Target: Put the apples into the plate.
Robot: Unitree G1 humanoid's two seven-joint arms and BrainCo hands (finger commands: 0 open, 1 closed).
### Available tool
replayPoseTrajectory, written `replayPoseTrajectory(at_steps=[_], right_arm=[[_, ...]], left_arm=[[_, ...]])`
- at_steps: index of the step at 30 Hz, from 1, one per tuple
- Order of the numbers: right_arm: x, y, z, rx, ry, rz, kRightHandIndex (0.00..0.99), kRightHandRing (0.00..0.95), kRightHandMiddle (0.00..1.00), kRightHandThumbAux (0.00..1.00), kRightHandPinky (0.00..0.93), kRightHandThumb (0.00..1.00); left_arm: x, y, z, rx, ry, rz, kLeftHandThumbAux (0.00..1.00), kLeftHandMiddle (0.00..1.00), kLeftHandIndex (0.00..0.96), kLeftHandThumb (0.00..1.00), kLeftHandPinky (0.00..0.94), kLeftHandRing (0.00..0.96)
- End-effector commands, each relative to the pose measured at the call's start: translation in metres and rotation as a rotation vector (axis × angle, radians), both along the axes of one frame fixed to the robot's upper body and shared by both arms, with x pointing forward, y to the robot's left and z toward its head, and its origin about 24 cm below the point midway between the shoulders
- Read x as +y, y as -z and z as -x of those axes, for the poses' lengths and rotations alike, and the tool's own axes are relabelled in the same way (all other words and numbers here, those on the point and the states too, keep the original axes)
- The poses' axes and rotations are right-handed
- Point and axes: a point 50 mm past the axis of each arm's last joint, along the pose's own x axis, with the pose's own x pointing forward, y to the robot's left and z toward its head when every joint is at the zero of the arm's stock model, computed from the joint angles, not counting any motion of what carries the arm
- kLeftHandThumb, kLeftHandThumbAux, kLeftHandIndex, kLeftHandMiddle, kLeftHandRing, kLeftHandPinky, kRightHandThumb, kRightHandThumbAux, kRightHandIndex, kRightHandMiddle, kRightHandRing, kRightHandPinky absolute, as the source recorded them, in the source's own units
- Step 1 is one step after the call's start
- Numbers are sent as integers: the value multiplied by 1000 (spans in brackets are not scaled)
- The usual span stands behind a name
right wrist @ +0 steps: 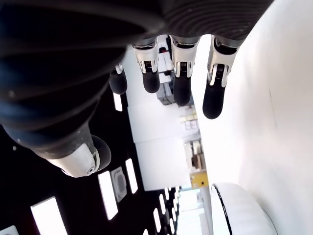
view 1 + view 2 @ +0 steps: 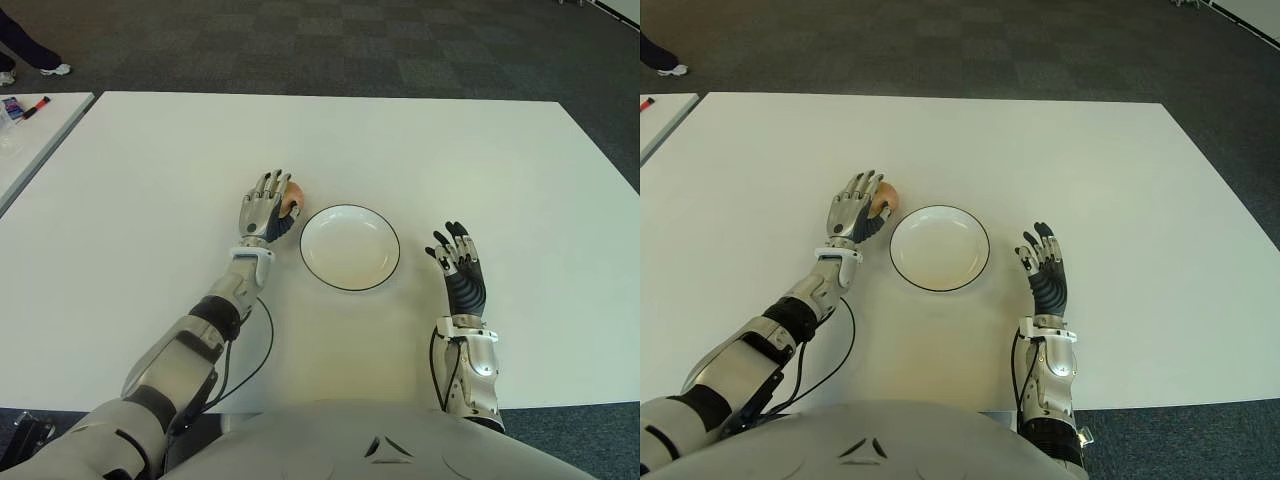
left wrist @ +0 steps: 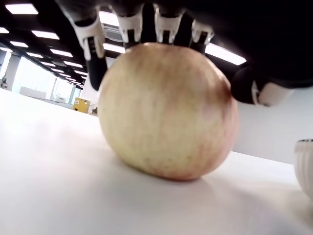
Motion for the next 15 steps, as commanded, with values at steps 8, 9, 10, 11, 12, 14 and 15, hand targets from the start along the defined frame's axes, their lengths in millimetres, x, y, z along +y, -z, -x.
replayPoseTrajectory(at_steps=[8, 9, 10, 11, 12, 14, 15], right_arm=[[3, 0, -2, -1, 1, -6, 69, 112, 66, 632, 247, 410], [4, 0, -2, -1, 0, -8, 69, 112, 66, 632, 247, 410], [4, 0, -2, -1, -1, -9, 68, 112, 67, 633, 247, 410], [4, 0, -2, -1, -1, -9, 68, 113, 67, 633, 247, 410], [4, 0, -2, -1, -2, -11, 68, 113, 67, 634, 247, 410], [4, 0, -3, -2, -2, -13, 68, 113, 68, 636, 248, 413], [4, 0, -3, -2, -2, -14, 68, 114, 68, 637, 248, 413]], left_arm=[[4, 2, 1, 28, 4, -14, 274, 0, 0, 598, 270, 80], [4, 2, 1, 27, 7, -17, 274, 0, 0, 598, 270, 81], [4, 2, 1, 27, 8, -19, 273, 0, 0, 601, 265, 80], [4, 2, 1, 27, 9, -21, 273, 0, 0, 603, 262, 79], [4, 2, 1, 28, 11, -23, 273, 0, 0, 604, 261, 79], [4, 2, 1, 28, 13, -26, 273, 0, 0, 608, 259, 77], [4, 2, 1, 30, 15, -28, 272, 0, 0, 608, 259, 77]])
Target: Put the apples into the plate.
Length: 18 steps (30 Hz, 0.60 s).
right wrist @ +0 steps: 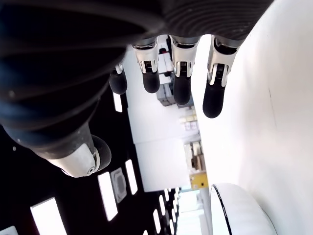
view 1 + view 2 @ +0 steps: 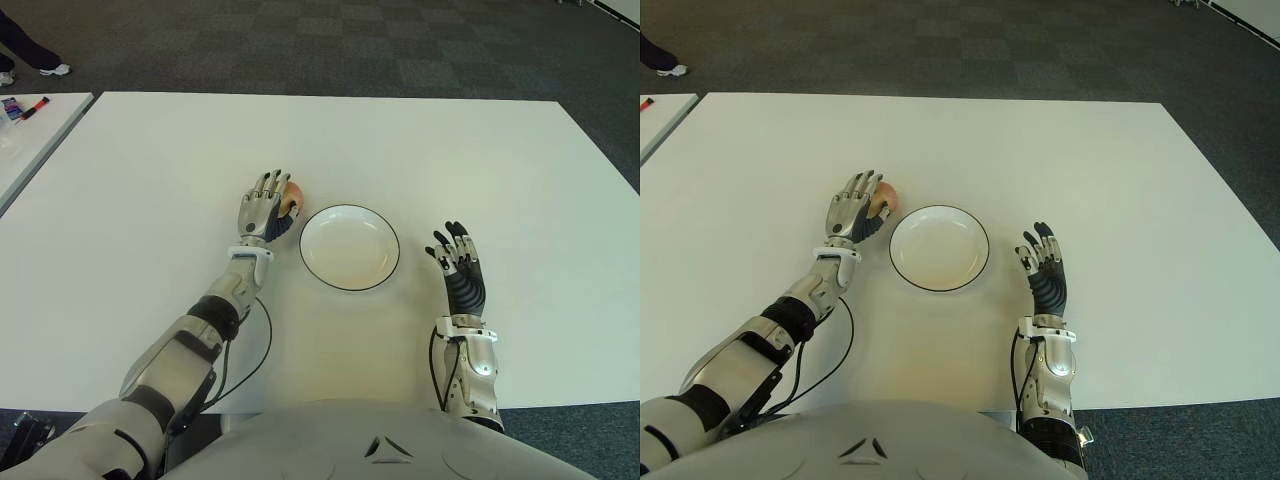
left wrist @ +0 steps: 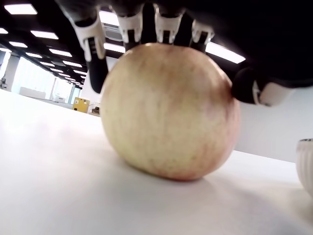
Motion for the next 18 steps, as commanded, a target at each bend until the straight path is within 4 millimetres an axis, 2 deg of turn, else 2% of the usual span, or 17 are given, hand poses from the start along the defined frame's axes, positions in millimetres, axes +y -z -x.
replayPoseTrajectory(at_steps=[1, 18], right_arm=[[3, 0, -2, -2, 0, -14, 69, 114, 69, 638, 249, 415], [4, -1, -2, -8, -4, -32, 77, 120, 73, 624, 255, 423]], left_arm=[[2, 2, 1, 30, 12, -18, 272, 0, 0, 609, 258, 76], [3, 2, -1, 44, 25, -26, 254, 0, 0, 595, 258, 75]])
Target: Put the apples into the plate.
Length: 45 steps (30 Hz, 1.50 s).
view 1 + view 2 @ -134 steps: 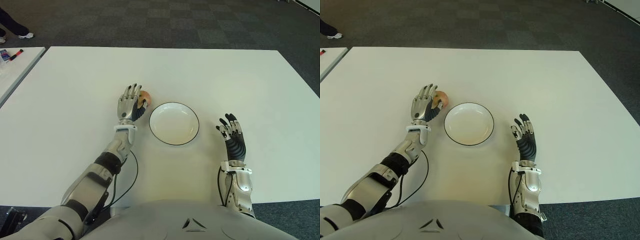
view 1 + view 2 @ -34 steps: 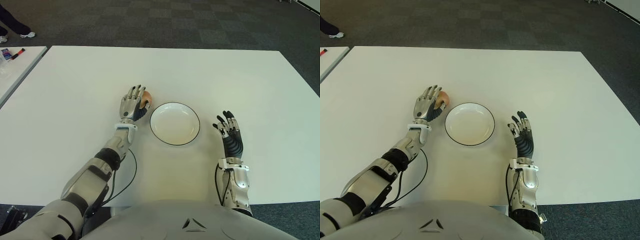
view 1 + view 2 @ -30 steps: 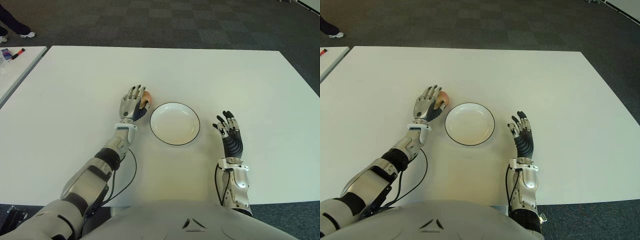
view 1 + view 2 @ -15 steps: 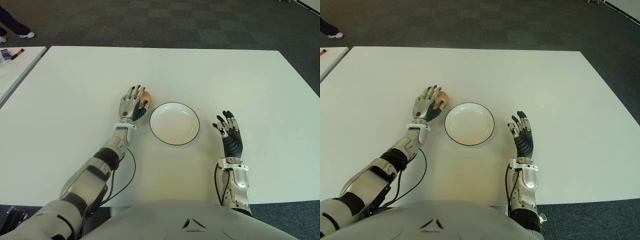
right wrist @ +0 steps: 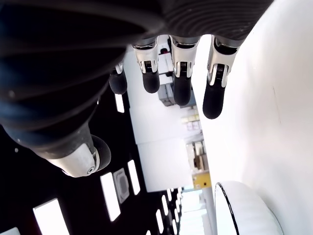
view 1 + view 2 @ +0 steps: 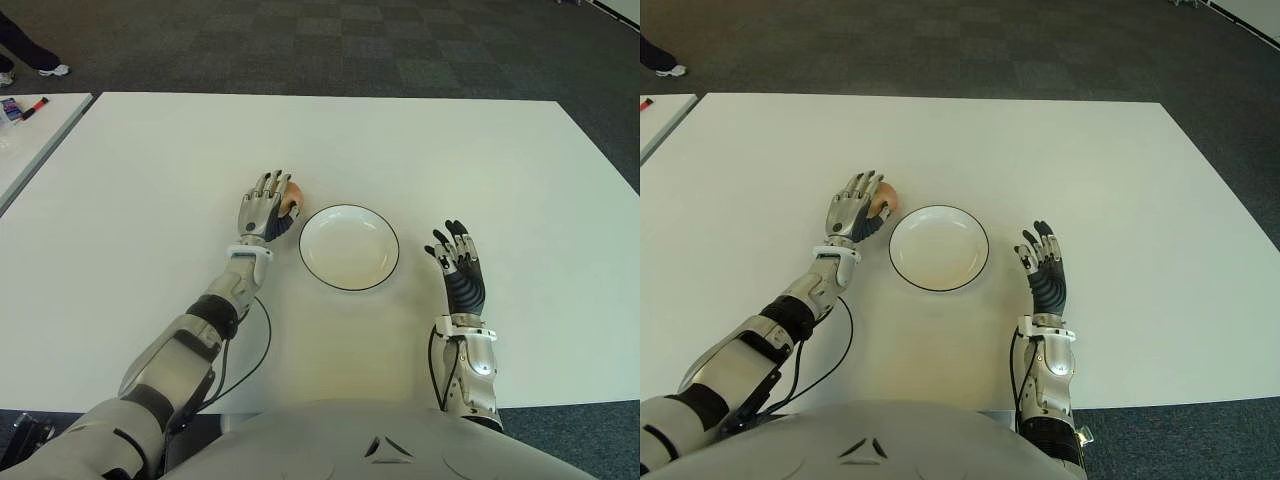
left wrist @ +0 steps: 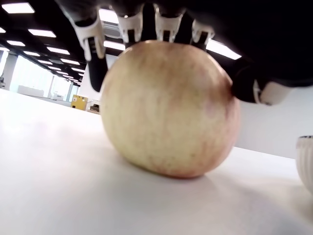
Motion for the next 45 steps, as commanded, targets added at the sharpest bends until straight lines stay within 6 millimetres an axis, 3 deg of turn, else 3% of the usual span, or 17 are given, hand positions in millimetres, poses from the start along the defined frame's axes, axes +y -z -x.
replayPoseTrajectory(at_steps=[1, 25, 45], right_arm=[[3, 1, -2, 1, -1, -22, 77, 120, 73, 624, 255, 424], [6, 2, -4, -3, -2, -39, 75, 112, 63, 640, 249, 405], [7, 4, -5, 13, 11, -40, 83, 122, 71, 623, 259, 421]], left_arm=[[2, 2, 0, 30, 15, -17, 251, 0, 0, 594, 258, 75], [5, 1, -4, -10, 34, 9, 196, 0, 0, 537, 317, 132], [8, 0, -10, -44, 28, 51, 216, 0, 0, 530, 324, 135]])
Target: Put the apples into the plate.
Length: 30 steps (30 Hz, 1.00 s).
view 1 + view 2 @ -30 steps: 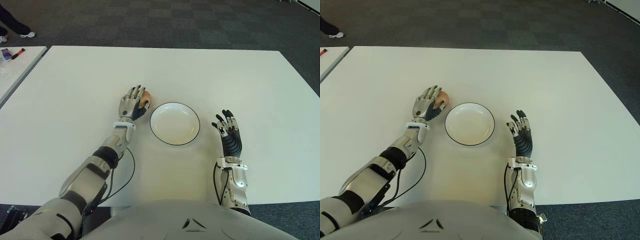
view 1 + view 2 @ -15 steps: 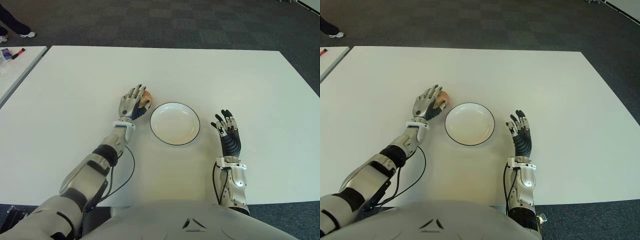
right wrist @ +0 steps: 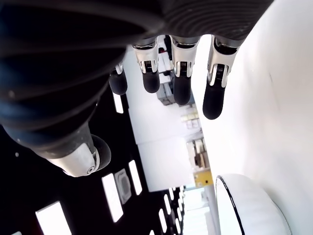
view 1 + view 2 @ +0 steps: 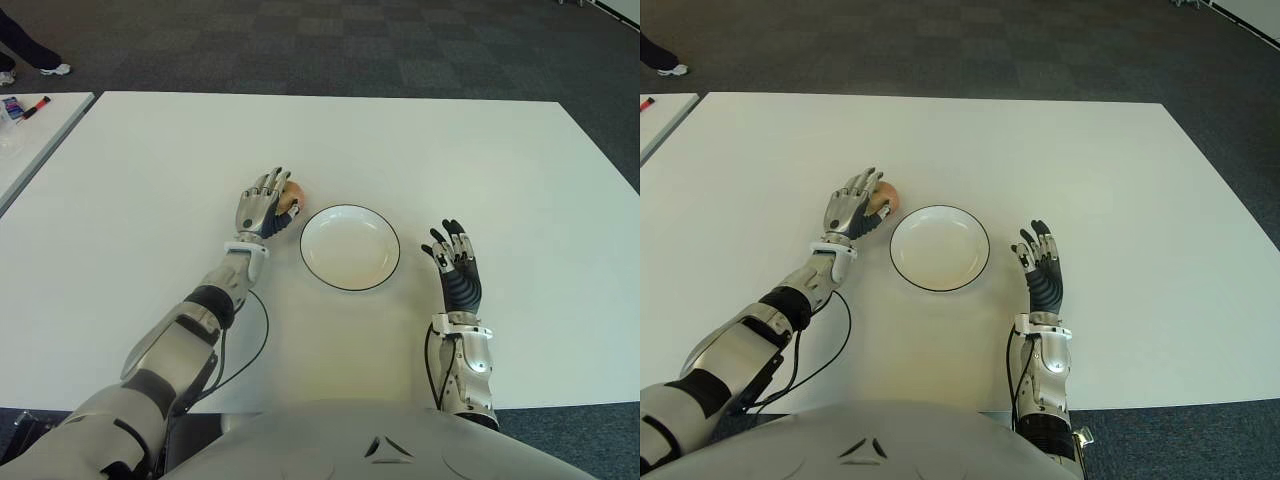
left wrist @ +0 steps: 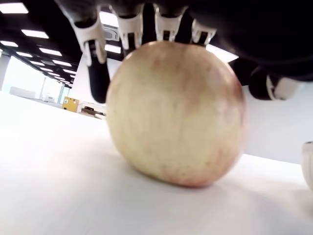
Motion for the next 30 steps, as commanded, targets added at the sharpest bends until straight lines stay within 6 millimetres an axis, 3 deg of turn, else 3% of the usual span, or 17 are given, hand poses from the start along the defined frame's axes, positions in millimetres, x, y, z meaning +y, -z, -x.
replayPoseTrajectory(at_steps=[1, 7, 21, 30], right_arm=[[3, 2, -2, 16, 12, -2, 84, 123, 73, 622, 260, 421], [3, 2, -2, 24, 20, 9, 87, 128, 80, 619, 261, 422], [4, 2, -3, 35, 20, 18, 90, 123, 75, 611, 256, 434], [5, 2, -3, 49, 25, 29, 83, 121, 74, 615, 258, 436]], left_arm=[[1, -2, -2, -18, -12, 30, 218, 0, 0, 530, 320, 135], [3, -4, -6, -34, -12, 38, 226, 0, 0, 537, 298, 124], [6, -14, -13, -93, -6, 35, 235, 0, 0, 558, 347, 145], [6, -17, -16, -97, 2, 30, 235, 0, 0, 567, 295, 125]])
